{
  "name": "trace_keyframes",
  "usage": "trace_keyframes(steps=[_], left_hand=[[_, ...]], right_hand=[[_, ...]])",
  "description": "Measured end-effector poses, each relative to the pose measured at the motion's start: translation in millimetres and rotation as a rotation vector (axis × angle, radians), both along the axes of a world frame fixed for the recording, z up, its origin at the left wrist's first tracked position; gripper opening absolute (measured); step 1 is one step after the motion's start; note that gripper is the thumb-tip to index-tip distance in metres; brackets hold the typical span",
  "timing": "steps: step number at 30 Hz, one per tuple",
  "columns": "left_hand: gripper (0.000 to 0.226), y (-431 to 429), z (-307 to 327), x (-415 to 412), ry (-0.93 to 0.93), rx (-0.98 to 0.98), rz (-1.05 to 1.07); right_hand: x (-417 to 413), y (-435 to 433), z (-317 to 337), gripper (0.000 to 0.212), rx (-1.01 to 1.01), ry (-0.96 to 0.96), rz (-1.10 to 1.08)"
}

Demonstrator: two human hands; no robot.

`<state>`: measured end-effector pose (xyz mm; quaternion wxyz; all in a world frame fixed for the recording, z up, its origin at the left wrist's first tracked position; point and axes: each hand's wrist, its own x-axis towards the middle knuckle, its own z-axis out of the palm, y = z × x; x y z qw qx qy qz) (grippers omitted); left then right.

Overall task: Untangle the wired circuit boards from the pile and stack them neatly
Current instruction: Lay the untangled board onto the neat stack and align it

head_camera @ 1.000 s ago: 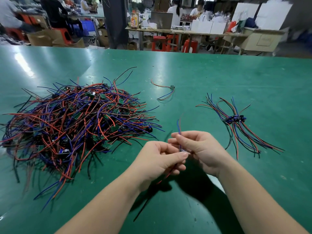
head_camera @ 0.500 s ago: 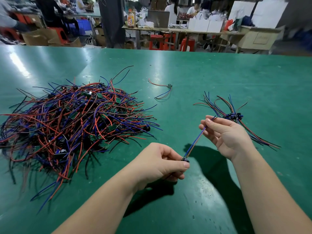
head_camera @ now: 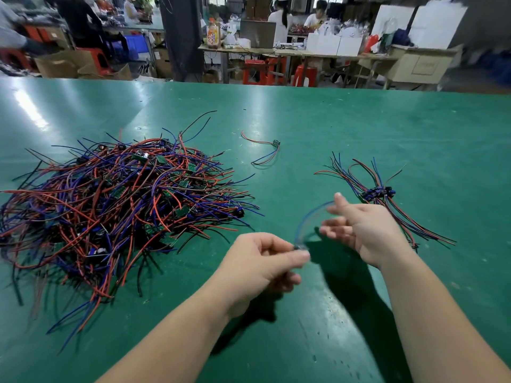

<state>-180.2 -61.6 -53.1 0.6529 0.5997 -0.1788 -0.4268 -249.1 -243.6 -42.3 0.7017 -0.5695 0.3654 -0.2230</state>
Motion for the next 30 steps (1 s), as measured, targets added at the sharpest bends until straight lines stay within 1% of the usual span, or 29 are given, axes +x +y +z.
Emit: trace_keyframes(steps=[2,3,5,7,8,11,13,15,16,18,20,22,24,27,29,30], left_hand=[[0.021,-3.9,-0.6,5.2,0.067,-0.061,0.193],[0.021,-4.7,-1.3,8.9,0.093,-0.086,0.262],[0.018,-4.4,-3.6,14.7,0.124,-0.110,0.333],[0.009,-4.1,-4.8,15.0,0.122,-0.102,0.322],[0.005,-4.1,-4.7,13.3,0.119,-0.102,0.296],[0.027,-4.1,-2.8,7.1,0.117,-0.107,0.170],[0.039,-4.3,-2.7,4.1,0.099,-0.096,0.048],[0.049,-5.0,-2.1,1.0,0.089,-0.083,-0.044],[0.054,-5.2,-1.6,-0.8,0.092,-0.074,-0.056],[0.061,-4.2,-2.0,-2.1,0.087,-0.058,-0.049],[0.064,-3.0,-3.2,1.6,0.100,-0.059,-0.034],[0.065,-1.7,-3.5,7.3,0.106,-0.043,-0.003],[0.070,-1.2,-2.3,11.1,0.091,-0.021,0.042],[0.074,-0.7,-0.5,12.6,0.060,-0.001,0.061],[0.075,-1.1,-1.4,12.7,0.036,0.018,0.051],[0.075,-1.4,-2.1,12.6,0.028,0.028,0.047]], right_hand=[[-0.9,6.4,-1.1,0.031,-0.081,0.087,0.062],[-0.8,11.4,-1.2,0.030,-0.121,0.092,0.089],[1.4,24.7,-0.5,0.024,-0.174,0.026,0.142],[5.7,40.1,-1.3,0.015,-0.222,-0.026,0.206],[8.0,46.3,-3.7,0.012,-0.288,-0.010,0.235],[13.1,55.9,-13.7,0.011,-0.590,0.124,0.228],[14.3,55.4,-16.7,0.011,-0.659,0.152,0.154],[14.8,53.5,-16.0,0.009,-0.628,0.135,0.088],[14.8,52.1,-14.8,0.008,-0.541,0.091,0.055],[14.6,45.8,-7.8,0.008,-0.263,-0.056,-0.004],[13.9,31.0,4.5,0.010,-0.012,-0.184,-0.058],[10.3,6.1,19.3,0.014,0.114,-0.248,-0.125],[4.5,-24.3,34.5,0.014,0.096,-0.226,-0.168],[-3.6,-75.5,52.1,0.010,-0.029,-0.190,-0.243],[-3.9,-109.2,58.3,0.011,-0.160,-0.154,-0.388],[-2.8,-123.5,57.7,0.010,-0.237,-0.105,-0.467]])
